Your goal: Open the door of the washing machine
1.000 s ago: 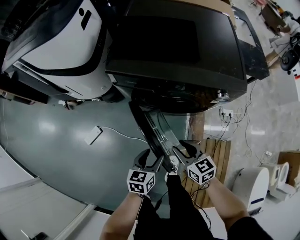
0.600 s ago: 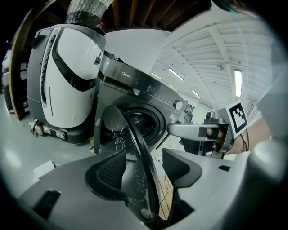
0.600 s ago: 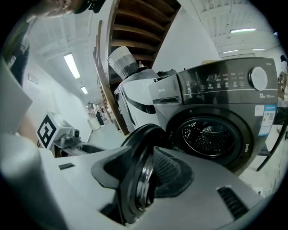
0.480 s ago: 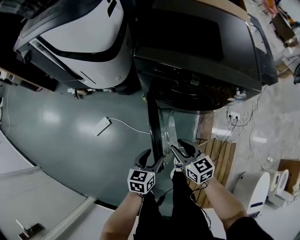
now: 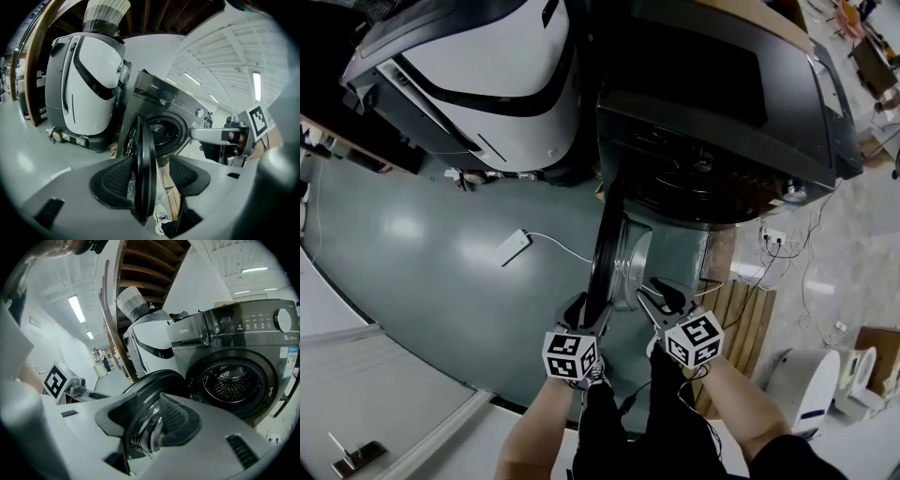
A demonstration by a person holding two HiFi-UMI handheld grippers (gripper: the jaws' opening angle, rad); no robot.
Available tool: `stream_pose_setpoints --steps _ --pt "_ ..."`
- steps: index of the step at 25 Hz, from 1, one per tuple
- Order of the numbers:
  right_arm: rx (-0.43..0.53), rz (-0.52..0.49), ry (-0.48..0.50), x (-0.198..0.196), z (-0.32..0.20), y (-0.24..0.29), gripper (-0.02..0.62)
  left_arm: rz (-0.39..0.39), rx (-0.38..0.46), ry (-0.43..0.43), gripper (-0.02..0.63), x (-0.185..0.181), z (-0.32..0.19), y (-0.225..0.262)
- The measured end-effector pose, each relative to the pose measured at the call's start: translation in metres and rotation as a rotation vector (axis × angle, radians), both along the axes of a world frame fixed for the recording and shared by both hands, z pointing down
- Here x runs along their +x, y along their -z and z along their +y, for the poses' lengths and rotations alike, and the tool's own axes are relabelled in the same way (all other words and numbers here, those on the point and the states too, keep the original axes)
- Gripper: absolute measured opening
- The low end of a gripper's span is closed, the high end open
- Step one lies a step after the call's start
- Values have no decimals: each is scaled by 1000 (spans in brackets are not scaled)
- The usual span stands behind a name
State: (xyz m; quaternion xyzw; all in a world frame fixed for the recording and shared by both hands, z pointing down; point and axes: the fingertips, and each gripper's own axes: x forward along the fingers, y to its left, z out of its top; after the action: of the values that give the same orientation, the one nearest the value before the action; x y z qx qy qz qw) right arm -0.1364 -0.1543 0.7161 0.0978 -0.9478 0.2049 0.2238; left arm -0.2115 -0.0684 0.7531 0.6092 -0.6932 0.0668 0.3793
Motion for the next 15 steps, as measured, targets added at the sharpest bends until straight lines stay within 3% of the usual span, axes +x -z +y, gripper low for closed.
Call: stream_pose_setpoints --steps 15 --pt "-21 -27 -19 -42 17 10 153 -39 -36 72 264 -66 23 -1"
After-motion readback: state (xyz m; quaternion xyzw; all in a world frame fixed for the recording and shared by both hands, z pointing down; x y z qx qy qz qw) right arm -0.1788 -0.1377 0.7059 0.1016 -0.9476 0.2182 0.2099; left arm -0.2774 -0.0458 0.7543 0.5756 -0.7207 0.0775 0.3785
